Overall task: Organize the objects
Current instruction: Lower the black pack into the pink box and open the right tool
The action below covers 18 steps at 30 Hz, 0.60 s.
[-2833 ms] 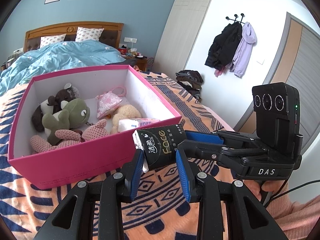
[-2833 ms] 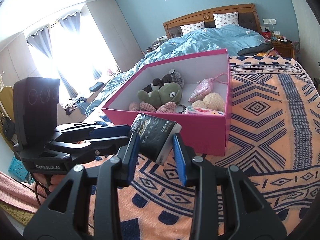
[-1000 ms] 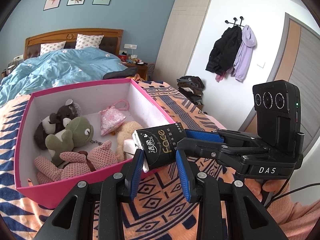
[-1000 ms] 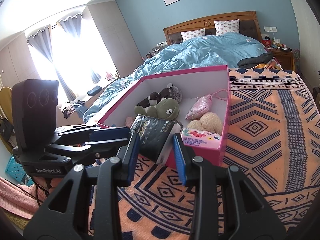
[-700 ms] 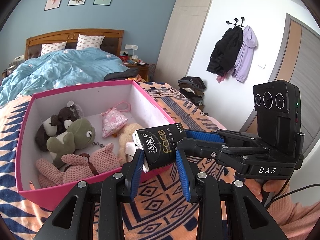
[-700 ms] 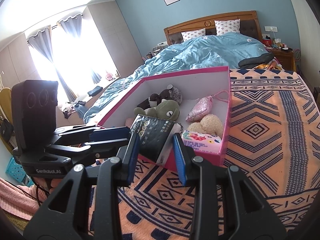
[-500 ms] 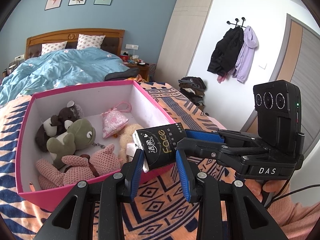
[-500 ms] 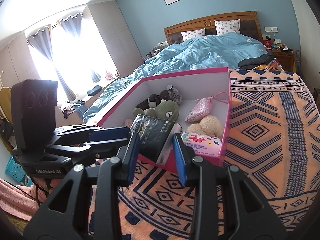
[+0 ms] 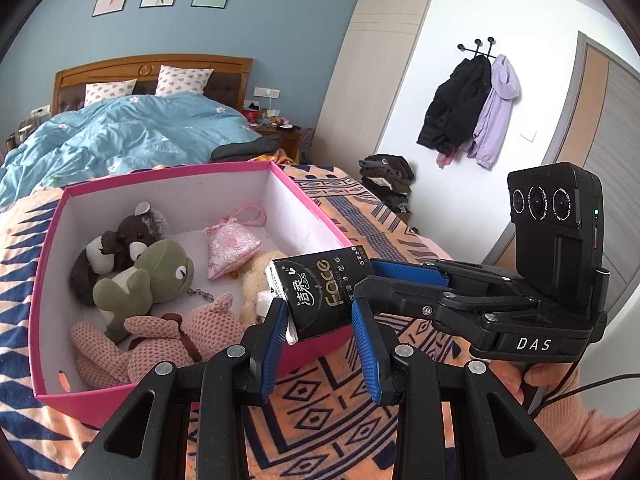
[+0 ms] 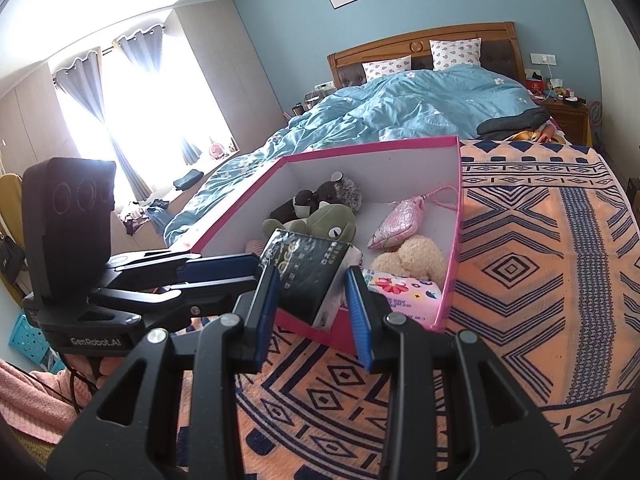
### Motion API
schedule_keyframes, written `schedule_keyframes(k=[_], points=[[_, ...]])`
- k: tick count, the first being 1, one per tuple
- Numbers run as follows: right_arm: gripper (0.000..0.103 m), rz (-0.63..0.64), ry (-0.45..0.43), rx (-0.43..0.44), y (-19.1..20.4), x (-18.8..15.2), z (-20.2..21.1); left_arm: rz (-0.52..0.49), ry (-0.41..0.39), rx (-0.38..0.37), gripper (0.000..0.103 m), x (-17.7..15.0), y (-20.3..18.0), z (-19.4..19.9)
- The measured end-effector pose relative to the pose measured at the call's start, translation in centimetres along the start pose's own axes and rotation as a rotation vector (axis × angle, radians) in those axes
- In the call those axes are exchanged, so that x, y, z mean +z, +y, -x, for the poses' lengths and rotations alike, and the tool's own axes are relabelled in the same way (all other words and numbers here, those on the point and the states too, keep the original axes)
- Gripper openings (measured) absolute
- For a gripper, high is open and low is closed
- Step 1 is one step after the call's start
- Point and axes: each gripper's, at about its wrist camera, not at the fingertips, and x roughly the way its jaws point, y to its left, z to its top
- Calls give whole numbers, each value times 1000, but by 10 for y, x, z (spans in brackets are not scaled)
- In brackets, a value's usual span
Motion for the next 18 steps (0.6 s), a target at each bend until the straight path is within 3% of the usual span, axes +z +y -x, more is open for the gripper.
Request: schedule_keyframes(k=[18], points=[[37, 1, 9, -4, -5, 7, -9, 15, 4, 3, 33, 7, 9, -9]])
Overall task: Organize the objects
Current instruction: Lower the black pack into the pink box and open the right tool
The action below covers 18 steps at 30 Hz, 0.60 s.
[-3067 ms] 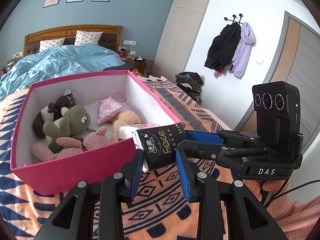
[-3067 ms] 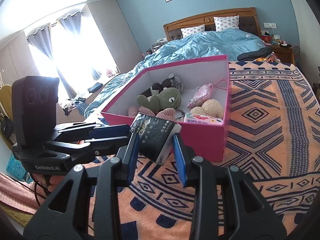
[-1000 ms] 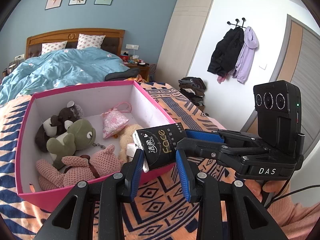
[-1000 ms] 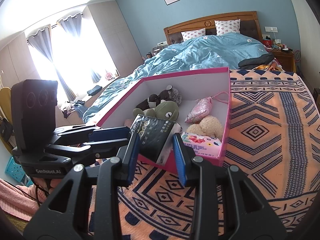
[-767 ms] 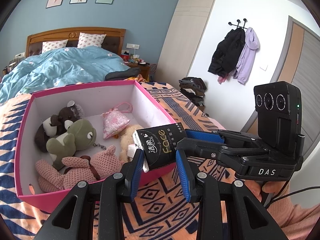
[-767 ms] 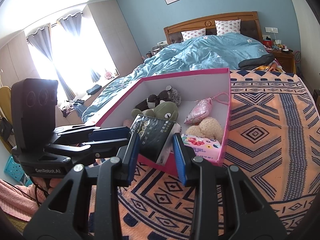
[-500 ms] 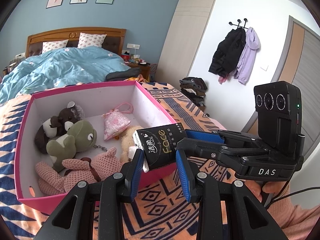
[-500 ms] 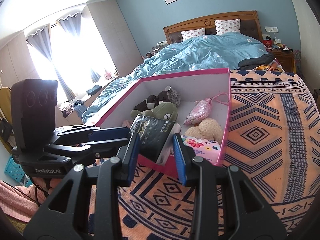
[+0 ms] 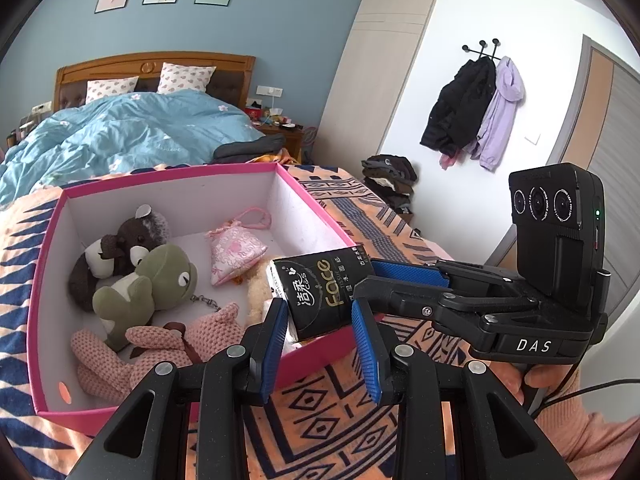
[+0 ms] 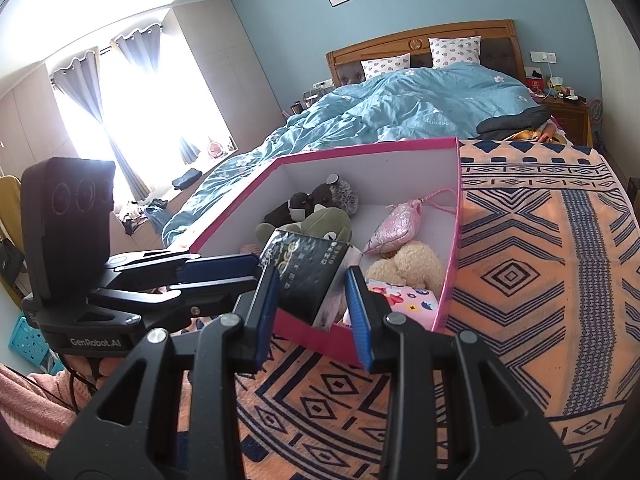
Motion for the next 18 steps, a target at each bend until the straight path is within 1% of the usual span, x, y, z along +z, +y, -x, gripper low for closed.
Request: schedule_keyframes(k=[18], points=[[37, 0, 10, -13, -6, 8, -9, 7, 5, 0, 33, 3, 5, -7]])
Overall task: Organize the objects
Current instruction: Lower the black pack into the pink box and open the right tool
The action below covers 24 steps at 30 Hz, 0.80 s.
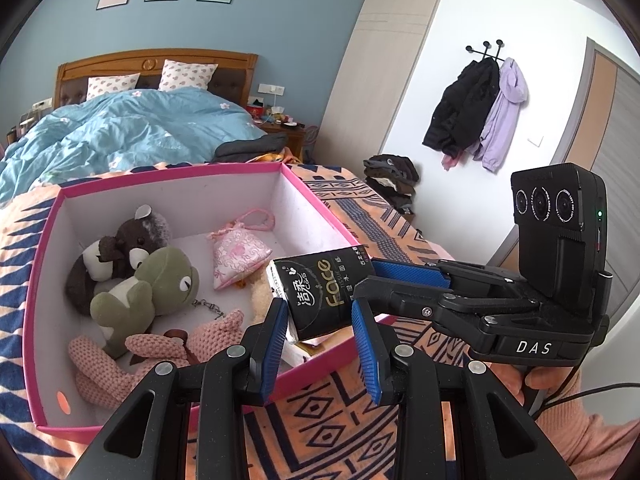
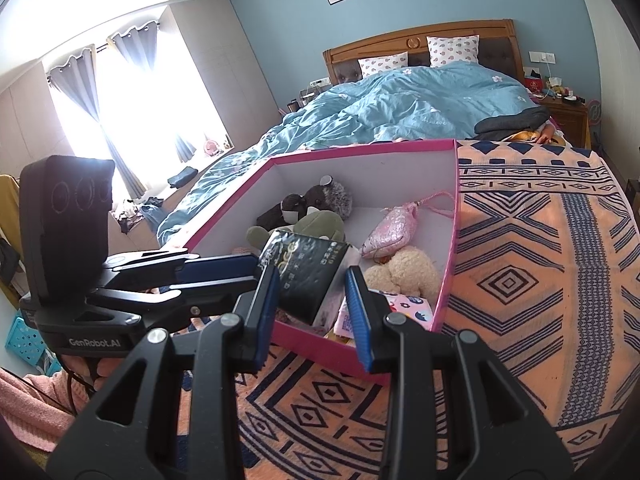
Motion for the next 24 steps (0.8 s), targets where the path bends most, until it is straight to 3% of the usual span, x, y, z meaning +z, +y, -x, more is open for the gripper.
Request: schedule_keyframes(k=[24], points=[[37, -4, 15, -10, -9, 6, -11, 12, 13, 3, 33, 3, 8, -8]])
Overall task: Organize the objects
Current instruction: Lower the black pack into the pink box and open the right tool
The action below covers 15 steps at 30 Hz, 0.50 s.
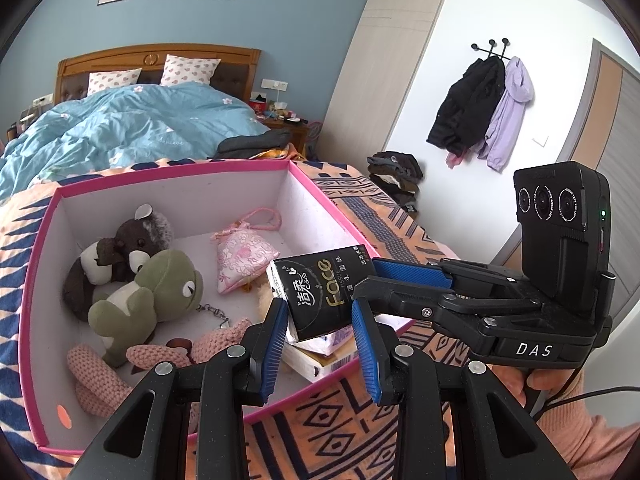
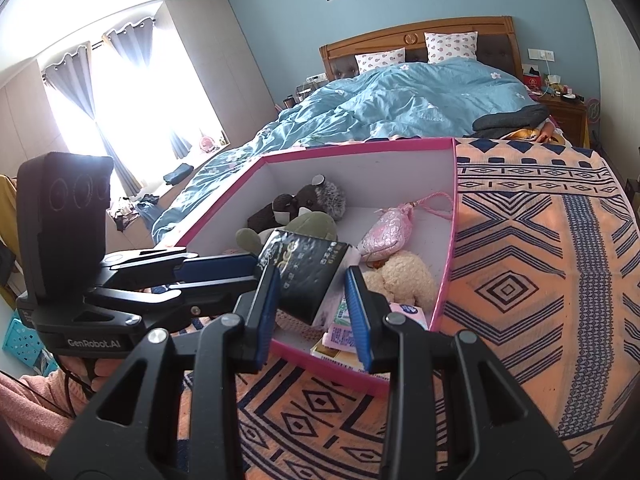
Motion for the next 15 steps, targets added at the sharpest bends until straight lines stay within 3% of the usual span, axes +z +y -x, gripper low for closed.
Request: schedule_keyframes(k=[15], points=[[36, -2, 16, -14, -6, 3, -9, 12, 15, 6, 33, 4, 11, -9]])
